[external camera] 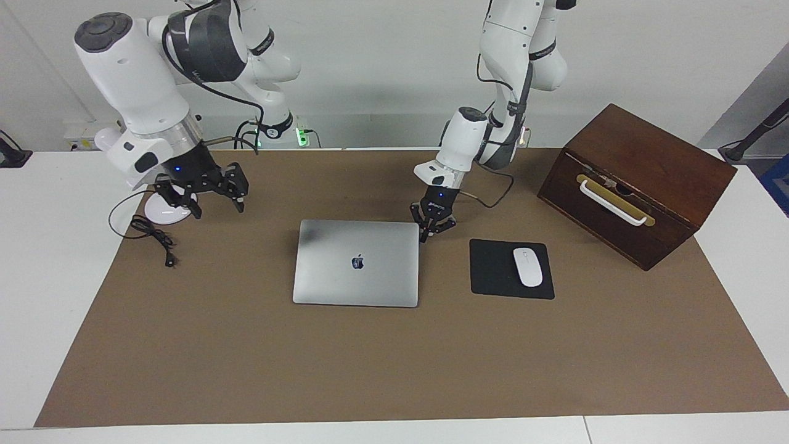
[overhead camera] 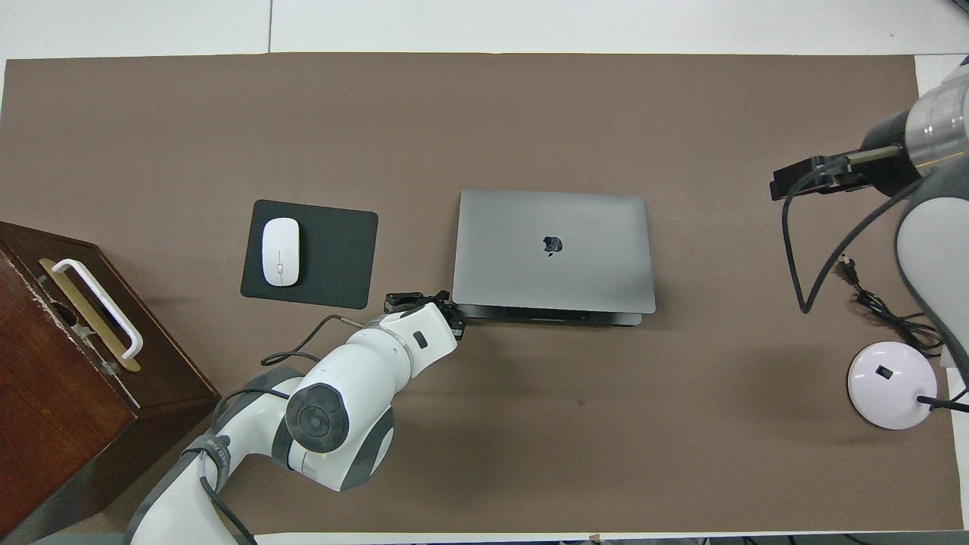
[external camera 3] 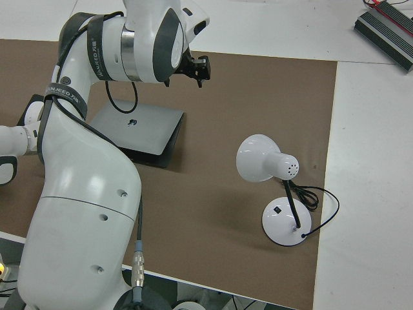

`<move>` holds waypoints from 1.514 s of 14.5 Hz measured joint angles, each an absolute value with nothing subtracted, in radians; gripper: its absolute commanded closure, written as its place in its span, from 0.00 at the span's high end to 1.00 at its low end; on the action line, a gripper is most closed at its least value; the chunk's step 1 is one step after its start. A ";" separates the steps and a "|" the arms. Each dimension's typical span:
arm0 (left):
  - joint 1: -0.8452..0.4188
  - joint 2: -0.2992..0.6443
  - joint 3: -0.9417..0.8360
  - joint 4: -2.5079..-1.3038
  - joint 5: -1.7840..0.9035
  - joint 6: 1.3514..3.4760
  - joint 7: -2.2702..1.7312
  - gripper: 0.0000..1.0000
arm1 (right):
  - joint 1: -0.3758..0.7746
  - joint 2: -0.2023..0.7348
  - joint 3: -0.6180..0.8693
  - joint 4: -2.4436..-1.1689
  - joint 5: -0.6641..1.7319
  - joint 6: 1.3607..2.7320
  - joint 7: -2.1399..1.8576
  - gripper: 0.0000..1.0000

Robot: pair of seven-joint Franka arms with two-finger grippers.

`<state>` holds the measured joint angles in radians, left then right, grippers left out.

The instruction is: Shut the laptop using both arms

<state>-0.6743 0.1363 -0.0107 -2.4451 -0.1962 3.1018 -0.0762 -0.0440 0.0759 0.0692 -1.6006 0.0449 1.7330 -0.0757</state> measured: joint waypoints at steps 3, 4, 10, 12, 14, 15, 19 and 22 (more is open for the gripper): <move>-0.650 0.046 -0.009 -2.443 -0.197 2.919 -0.076 0.00 | -0.087 0.041 0.068 -1.604 -0.002 1.656 -0.076 1.00; -0.636 0.010 -0.008 -2.440 -0.197 2.851 -0.076 0.00 | -0.110 0.031 0.068 -1.610 -0.008 1.645 -0.076 1.00; -0.577 -0.074 0.003 -2.340 -0.197 2.531 -0.074 0.00 | -0.170 -0.017 0.069 -1.741 -0.009 1.729 -0.081 1.00; -0.536 -0.075 0.005 -2.273 -0.197 2.415 -0.070 0.00 | -0.169 -0.030 0.073 -1.770 -0.009 1.746 -0.081 1.00; -0.485 -0.078 0.007 -2.206 -0.197 2.308 -0.065 0.00 | -0.164 -0.037 0.078 -1.779 -0.009 1.747 -0.081 1.00; -0.454 -0.081 0.009 -2.180 -0.196 2.268 -0.062 0.00 | -0.163 -0.040 0.081 -1.781 -0.009 1.747 -0.081 1.00; -0.308 -0.108 0.012 -2.117 -0.177 2.158 -0.050 1.00 | -0.163 -0.044 0.082 -1.781 -0.009 1.749 -0.081 1.00; -0.197 -0.120 0.014 -2.034 -0.175 2.051 -0.043 1.00 | -0.165 -0.044 0.081 -1.781 -0.009 1.749 -0.081 1.00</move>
